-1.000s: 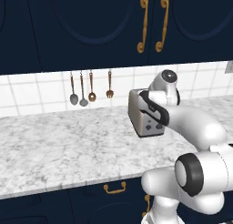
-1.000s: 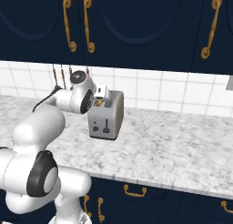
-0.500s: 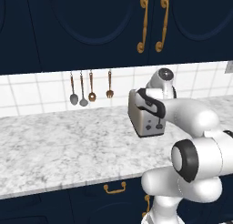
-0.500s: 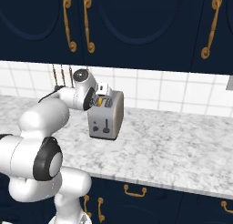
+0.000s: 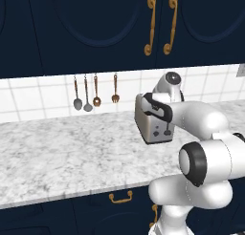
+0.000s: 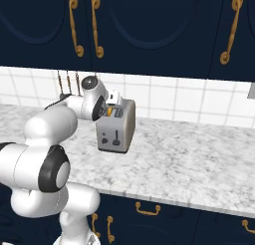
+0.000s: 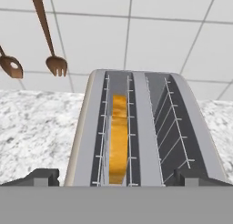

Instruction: Start the toaster. Once the lever pops up, take the bread to the plate on the dining counter.

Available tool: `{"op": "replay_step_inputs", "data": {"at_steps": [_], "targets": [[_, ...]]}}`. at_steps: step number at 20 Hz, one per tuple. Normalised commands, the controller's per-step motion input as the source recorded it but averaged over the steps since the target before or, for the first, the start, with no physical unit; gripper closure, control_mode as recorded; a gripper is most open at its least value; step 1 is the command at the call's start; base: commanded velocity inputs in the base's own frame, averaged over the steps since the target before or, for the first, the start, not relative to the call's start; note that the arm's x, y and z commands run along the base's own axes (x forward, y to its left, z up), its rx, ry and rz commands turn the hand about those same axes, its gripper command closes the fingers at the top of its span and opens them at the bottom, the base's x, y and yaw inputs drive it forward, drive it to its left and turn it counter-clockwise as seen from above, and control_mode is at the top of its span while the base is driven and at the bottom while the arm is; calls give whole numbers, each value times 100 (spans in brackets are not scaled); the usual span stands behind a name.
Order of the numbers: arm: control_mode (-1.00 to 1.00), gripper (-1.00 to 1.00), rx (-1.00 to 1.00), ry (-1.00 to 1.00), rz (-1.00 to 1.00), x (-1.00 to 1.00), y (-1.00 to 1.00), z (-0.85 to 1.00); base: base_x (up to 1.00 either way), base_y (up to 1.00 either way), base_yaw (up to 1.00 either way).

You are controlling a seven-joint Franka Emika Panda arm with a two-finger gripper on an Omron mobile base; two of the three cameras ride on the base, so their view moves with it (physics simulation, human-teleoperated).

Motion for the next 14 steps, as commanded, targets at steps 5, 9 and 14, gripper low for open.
{"op": "replay_step_inputs", "data": {"at_steps": [5, 9, 14], "targets": [[-100, -100, 0, 0, 0, 0, 0, -6, 0, 0, 0], [-100, -100, 0, 0, 0, 0, 0, 0, 0, 0, 0], [-100, -100, 0, 0, 0, 1, 0, 0, 0, 0, 0]]}}
